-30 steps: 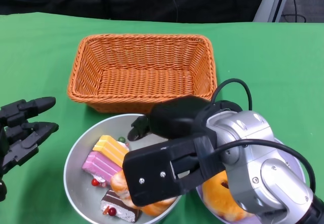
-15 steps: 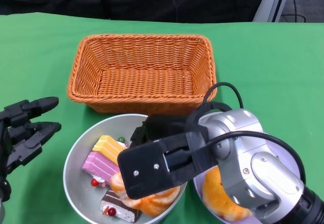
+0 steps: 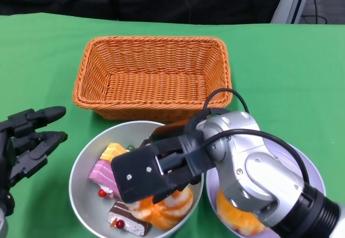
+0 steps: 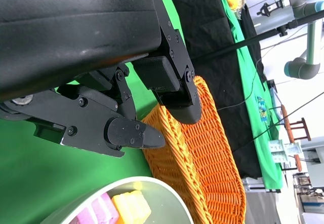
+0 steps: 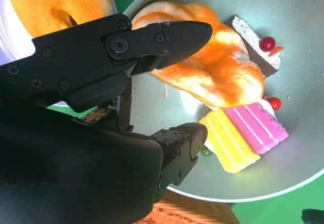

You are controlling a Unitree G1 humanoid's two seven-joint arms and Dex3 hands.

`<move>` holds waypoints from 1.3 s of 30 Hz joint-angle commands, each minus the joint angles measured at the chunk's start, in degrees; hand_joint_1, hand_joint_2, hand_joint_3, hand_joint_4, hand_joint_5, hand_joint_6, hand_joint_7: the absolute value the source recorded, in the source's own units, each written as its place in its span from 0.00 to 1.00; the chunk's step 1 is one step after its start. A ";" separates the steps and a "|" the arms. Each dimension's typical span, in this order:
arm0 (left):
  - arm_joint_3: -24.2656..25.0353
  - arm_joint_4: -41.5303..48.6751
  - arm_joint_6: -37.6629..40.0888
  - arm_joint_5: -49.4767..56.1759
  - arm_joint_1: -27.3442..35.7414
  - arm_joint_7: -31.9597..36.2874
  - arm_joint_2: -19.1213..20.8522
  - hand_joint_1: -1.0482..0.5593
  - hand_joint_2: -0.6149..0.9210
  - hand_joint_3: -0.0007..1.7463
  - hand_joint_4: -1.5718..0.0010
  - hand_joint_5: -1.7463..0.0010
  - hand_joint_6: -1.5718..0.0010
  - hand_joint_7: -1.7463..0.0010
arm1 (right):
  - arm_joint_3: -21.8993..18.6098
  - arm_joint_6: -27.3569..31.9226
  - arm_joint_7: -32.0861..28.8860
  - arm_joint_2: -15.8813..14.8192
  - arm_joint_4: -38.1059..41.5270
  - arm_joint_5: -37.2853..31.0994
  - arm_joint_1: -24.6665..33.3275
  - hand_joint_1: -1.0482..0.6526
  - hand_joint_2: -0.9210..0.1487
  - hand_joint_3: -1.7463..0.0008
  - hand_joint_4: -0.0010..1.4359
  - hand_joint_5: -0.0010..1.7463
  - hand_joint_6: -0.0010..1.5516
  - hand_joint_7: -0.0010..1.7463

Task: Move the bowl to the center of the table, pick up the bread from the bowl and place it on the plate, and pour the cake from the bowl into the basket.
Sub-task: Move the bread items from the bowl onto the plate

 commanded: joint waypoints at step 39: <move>0.83 -2.19 0.48 -1.23 1.34 1.18 -0.50 0.57 1.00 0.13 0.49 0.62 0.35 0.97 | 11.63 -6.39 -5.87 0.98 13.01 -4.15 -3.74 0.17 0.00 0.85 0.46 0.61 0.37 0.04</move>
